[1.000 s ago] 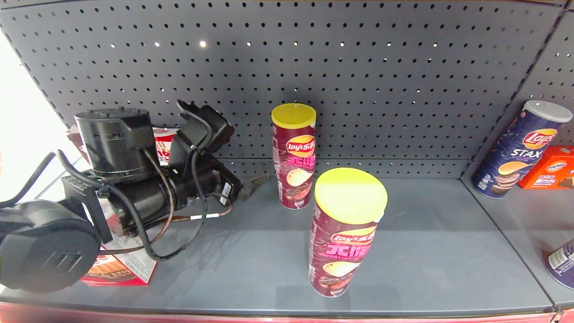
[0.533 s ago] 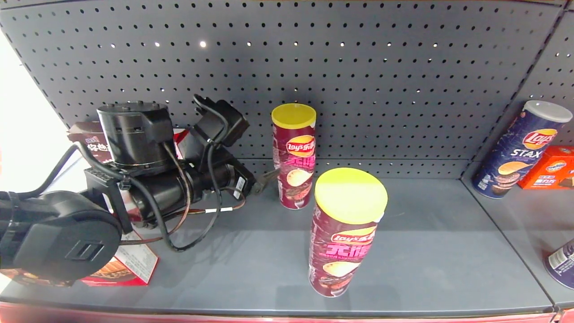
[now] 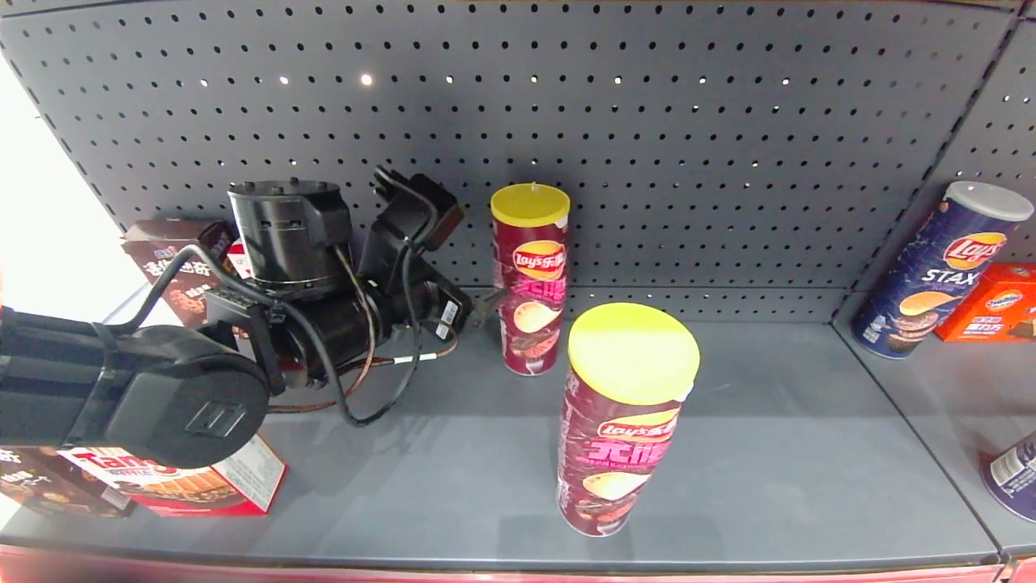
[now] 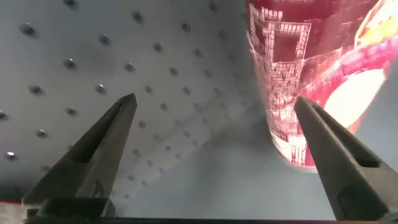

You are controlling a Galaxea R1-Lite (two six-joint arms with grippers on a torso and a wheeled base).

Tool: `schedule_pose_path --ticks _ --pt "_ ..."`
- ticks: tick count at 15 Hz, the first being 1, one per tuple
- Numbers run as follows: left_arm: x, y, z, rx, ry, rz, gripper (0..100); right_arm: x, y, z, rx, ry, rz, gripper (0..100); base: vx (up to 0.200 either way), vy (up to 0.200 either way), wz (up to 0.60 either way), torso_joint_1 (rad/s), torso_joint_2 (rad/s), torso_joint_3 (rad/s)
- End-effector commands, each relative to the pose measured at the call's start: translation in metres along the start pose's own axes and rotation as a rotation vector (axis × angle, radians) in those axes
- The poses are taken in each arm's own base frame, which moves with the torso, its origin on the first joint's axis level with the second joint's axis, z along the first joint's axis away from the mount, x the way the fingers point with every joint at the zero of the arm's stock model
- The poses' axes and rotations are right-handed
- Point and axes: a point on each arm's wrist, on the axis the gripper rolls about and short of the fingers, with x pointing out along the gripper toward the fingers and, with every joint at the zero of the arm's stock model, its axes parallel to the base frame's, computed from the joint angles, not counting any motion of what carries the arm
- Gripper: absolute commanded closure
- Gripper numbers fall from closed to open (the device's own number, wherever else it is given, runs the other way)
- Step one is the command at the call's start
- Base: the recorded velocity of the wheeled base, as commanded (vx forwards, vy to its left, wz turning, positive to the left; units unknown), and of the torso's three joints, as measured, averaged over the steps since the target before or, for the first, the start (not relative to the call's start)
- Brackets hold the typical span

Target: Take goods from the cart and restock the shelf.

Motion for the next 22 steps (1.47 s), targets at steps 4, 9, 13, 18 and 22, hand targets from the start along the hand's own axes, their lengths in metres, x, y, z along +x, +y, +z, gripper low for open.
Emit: schedule_pose_path --ticks 4,9,13,18,22 --pt "0.014 0.000 -0.005 0.000 0.019 0.023 0 0.000 0.000 0.000 0.000 0.002 0.000 0 0.000 0.000 0.00 0.000 0.00 0.000" --pt "0.015 0.001 -0.007 0.004 0.044 0.084 0 0.000 0.000 0.000 0.000 0.002 0.000 0 0.000 0.000 0.00 0.000 0.00 0.000" --pt "0.014 0.005 -0.009 0.007 0.063 0.125 0 0.000 0.000 0.000 0.000 0.002 0.000 0 0.000 0.000 0.00 0.000 0.00 0.000" --pt "0.022 -0.001 -0.027 0.010 0.122 0.114 0 0.000 0.000 0.000 0.000 0.002 0.000 0 0.000 0.000 0.00 0.000 0.00 0.000" --pt "0.038 -0.008 -0.043 0.004 0.159 0.097 0 0.000 0.000 0.000 0.000 0.002 0.002 0 0.000 0.000 0.00 0.000 0.00 0.000"
